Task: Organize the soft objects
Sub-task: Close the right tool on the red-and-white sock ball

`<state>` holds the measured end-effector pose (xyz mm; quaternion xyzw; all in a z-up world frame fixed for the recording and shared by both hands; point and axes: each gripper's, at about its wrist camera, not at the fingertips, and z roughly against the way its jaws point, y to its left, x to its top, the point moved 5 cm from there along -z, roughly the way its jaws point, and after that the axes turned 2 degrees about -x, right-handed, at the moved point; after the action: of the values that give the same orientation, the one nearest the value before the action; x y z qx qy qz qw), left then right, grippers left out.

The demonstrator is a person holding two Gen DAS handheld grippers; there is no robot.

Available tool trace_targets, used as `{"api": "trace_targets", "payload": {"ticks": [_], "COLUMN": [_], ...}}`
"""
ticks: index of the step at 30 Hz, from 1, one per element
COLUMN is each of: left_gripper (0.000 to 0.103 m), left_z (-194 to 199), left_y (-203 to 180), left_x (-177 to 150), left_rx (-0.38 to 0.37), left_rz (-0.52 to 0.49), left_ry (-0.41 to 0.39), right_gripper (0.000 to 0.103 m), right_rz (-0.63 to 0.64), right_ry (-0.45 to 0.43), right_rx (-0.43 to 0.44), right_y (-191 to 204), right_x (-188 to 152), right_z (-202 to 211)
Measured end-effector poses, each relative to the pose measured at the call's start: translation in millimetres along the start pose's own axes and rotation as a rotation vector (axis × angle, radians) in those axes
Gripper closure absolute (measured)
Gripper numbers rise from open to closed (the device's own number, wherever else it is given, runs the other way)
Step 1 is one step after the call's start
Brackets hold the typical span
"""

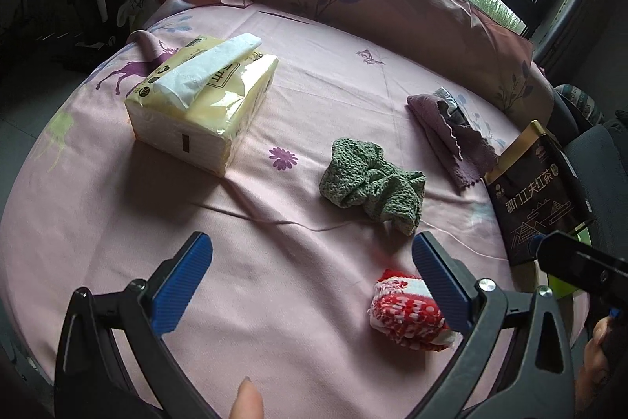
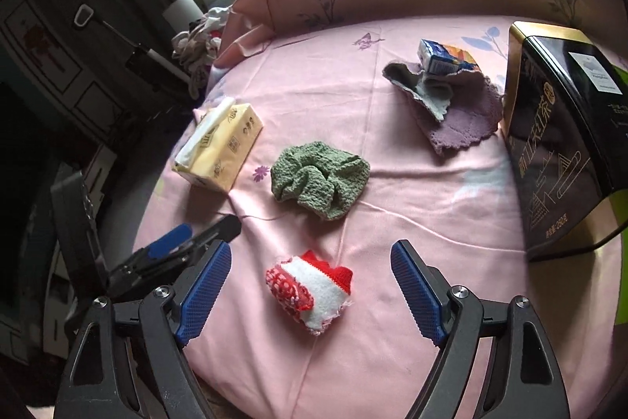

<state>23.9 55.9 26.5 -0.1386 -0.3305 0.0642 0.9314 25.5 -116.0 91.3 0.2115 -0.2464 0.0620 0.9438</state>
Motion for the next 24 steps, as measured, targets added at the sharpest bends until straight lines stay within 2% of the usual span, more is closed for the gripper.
{"api": "trace_targets", "payload": {"ticks": [2, 5, 9, 12, 17, 22, 24], "left_gripper": [0.002, 0.001, 0.001, 0.002, 0.002, 0.003, 0.010], "left_z": [1, -1, -3, -10, -11, -15, -17], "left_y": [-9, -24, -34, -36, -45, -52, -54], "left_x": [-5, -16, -28, -35, -40, -51, -54], "left_rx": [-0.033, -0.135, -0.115, -0.105, -0.147, -0.204, -0.218], "left_rz": [-0.021, -0.025, -0.068, -0.084, -0.098, -0.100, -0.100], "left_ry": [0.015, 0.085, 0.112, 0.142, 0.167, 0.223, 0.242], "right_gripper": [0.019, 0.019, 0.019, 0.019, 0.019, 0.019, 0.019], "right_rz": [0.028, 0.060, 0.033, -0.010, -0.004, 0.013, 0.008], "right_ry": [-0.003, 0.034, 0.094, 0.115, 0.147, 0.179, 0.185], "right_rx": [0.005, 0.062, 0.137, 0.144, 0.168, 0.130, 0.138], "right_y": [7, 15, 10, -1, -3, -6, -8], "right_x": [8, 7, -13, -18, -26, -33, -33], "right_z": [0, -10, -29, -37, -44, -54, -55]}}
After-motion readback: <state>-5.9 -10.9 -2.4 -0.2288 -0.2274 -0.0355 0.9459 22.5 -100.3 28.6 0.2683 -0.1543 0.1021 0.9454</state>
